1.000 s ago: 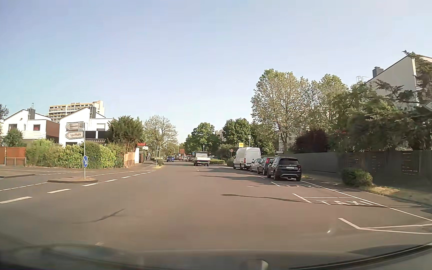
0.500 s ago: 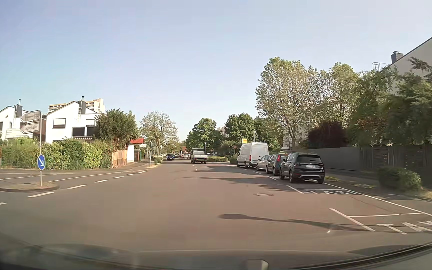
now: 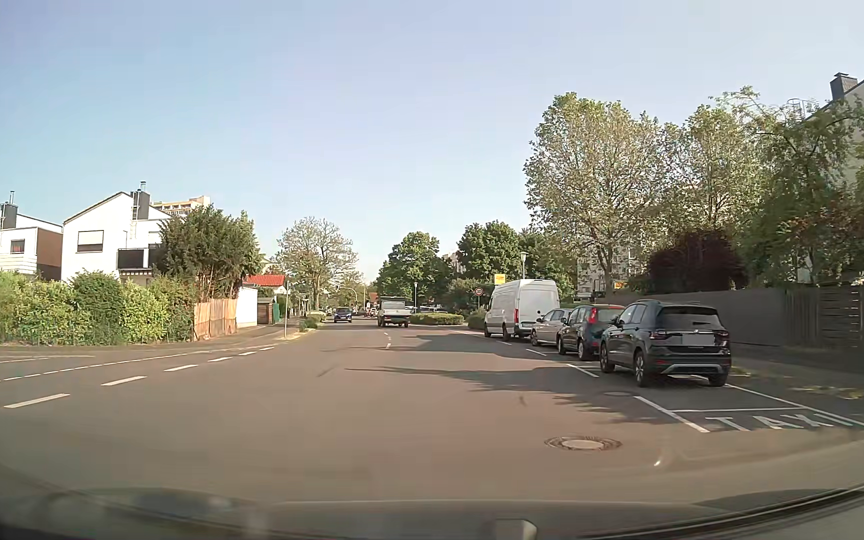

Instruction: Follow the waypoints while adhering to traffic rules and regulations

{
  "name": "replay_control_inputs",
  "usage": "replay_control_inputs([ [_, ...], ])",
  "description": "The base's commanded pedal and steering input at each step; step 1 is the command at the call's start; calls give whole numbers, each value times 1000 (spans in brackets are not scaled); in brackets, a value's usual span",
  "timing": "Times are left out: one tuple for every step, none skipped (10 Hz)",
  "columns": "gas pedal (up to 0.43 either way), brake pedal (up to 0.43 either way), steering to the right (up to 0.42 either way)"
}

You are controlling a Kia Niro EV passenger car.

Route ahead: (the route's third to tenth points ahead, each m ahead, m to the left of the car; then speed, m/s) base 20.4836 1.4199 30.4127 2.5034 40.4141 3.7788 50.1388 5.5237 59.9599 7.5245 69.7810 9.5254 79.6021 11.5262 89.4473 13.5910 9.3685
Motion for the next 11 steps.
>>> replay_control_inputs([
  [98, 30, -12],
  [98, 30, -12],
  [87, 30, -12],
  [87, 30, -12],
  [87, 30, -12],
  [87, 30, -12],
  [87, 30, -12],
  [87, 30, -13],
  [87, 30, -14],
  [87, 30, -15],
  [87, 30, -16],
])
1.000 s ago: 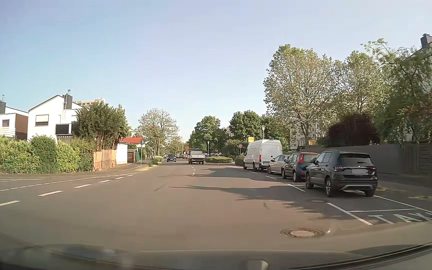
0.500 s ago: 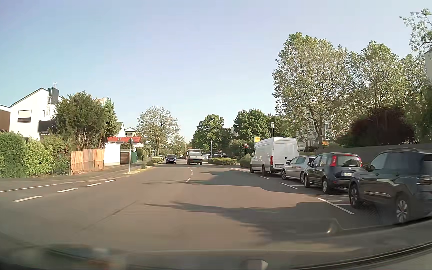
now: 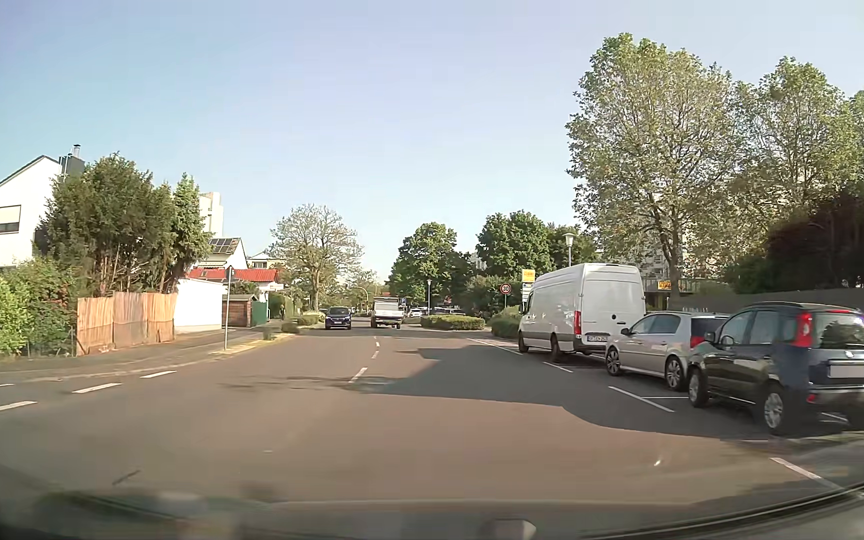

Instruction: Follow the waypoints while adhering to traffic rules and regulations

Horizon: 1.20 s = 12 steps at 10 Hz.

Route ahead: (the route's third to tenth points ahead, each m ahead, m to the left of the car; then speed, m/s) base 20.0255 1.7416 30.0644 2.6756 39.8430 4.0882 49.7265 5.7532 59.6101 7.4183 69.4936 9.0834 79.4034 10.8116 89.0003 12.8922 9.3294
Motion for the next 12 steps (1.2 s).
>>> replay_control_inputs([
  [87, 30, -18],
  [87, 30, -19],
  [79, 30, -20],
  [79, 30, -21],
  [79, 30, -21],
  [79, 30, -23],
  [79, 30, -23],
  [79, 30, -25],
  [79, 30, -26],
  [79, 30, -26],
  [79, 30, -26],
  [79, 30, -27],
])
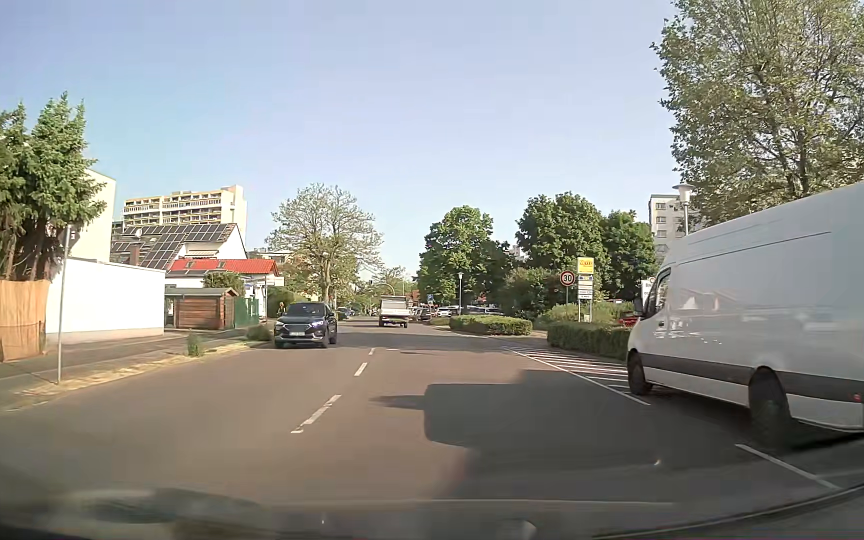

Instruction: Follow the waypoints while adhering to traffic rules and regulations

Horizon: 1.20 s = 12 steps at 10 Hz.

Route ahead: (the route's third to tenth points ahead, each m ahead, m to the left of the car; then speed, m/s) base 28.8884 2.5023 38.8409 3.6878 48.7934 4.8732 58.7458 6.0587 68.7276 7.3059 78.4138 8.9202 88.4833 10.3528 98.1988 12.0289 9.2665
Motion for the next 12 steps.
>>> replay_control_inputs([
  [79, 30, -27],
  [79, 30, -27],
  [79, 30, -27],
  [79, 30, -27],
  [79, 30, -27],
  [79, 30, -27],
  [79, 30, -27],
  [79, 30, -21],
  [79, 30, -14],
  [79, 30, -9],
  [67, 30, -8],
  [67, 30, -8],
])
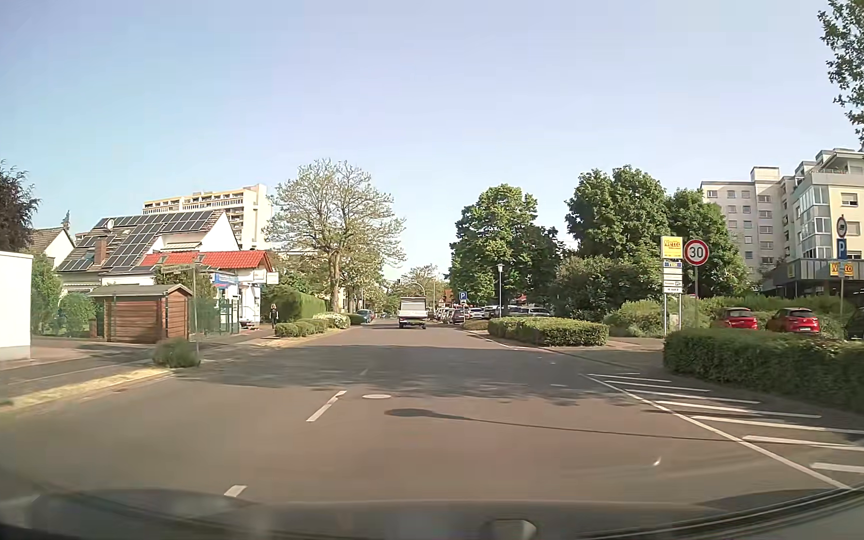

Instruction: Follow the waypoints while adhering to traffic rules and regulations

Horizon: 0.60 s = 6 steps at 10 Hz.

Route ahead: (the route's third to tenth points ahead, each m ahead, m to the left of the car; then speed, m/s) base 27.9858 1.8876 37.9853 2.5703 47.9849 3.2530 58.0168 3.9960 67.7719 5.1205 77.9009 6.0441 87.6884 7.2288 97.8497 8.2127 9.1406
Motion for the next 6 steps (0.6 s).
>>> replay_control_inputs([
  [67, 30, -8],
  [67, 30, -9],
  [67, 30, -9],
  [47, 30, -11],
  [47, 30, -11],
  [47, 30, -11],
])
